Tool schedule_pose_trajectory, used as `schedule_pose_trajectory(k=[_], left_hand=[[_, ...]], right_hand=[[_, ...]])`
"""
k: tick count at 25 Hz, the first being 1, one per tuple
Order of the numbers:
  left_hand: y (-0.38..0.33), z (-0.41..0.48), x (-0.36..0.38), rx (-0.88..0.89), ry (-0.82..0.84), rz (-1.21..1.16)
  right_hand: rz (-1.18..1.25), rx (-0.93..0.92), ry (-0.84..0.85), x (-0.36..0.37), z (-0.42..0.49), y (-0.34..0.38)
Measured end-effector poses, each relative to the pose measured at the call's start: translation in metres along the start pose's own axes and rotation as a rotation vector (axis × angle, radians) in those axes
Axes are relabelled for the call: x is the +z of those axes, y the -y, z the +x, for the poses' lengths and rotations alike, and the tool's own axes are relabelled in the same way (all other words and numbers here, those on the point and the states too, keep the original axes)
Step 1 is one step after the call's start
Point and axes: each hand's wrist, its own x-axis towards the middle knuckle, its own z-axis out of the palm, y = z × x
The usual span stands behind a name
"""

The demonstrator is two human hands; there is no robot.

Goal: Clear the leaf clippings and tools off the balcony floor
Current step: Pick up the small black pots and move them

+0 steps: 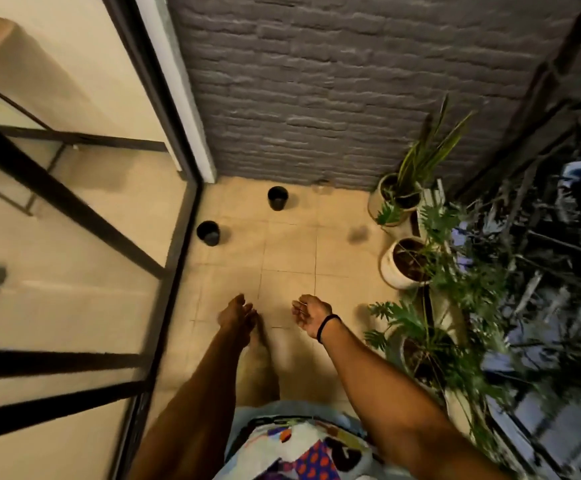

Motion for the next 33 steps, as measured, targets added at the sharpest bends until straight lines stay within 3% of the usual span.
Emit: schedule_pose_trajectory(k=[7, 10, 16, 19, 23, 29, 33], left_hand=[[-0.174, 0.092, 0.076, 0.012, 0.052, 0.138], [-0.229, 0.119, 0.113, 0.014, 0.057, 0.205], [-0.313, 0.2, 0.213, -0.01, -0.011, 0.296], [-0.339, 0.274, 0.27, 0.012, -0.002, 0.406], [-0.355, 0.397, 0.332, -0.031, -0.046, 0.521], [-0.348, 0.613, 0.433, -0.032, -0.005, 0.694], [-0.322, 0.751, 0.495, -0.002, 0.069, 0.854]], right_hand=[[-0.011, 0.001, -0.043, 0.094, 0.078, 0.135], [0.031, 0.038, 0.033, 0.124, 0.1, 0.181], [0.174, 0.071, -0.089, 0.176, 0.202, 0.282], [0.22, 0.066, -0.065, 0.191, 0.274, 0.332], [0.319, 0.136, -0.167, 0.197, 0.383, 0.368], [0.383, 0.162, -0.211, 0.206, 0.604, 0.378], [0.396, 0.135, -0.146, 0.225, 0.751, 0.366]])
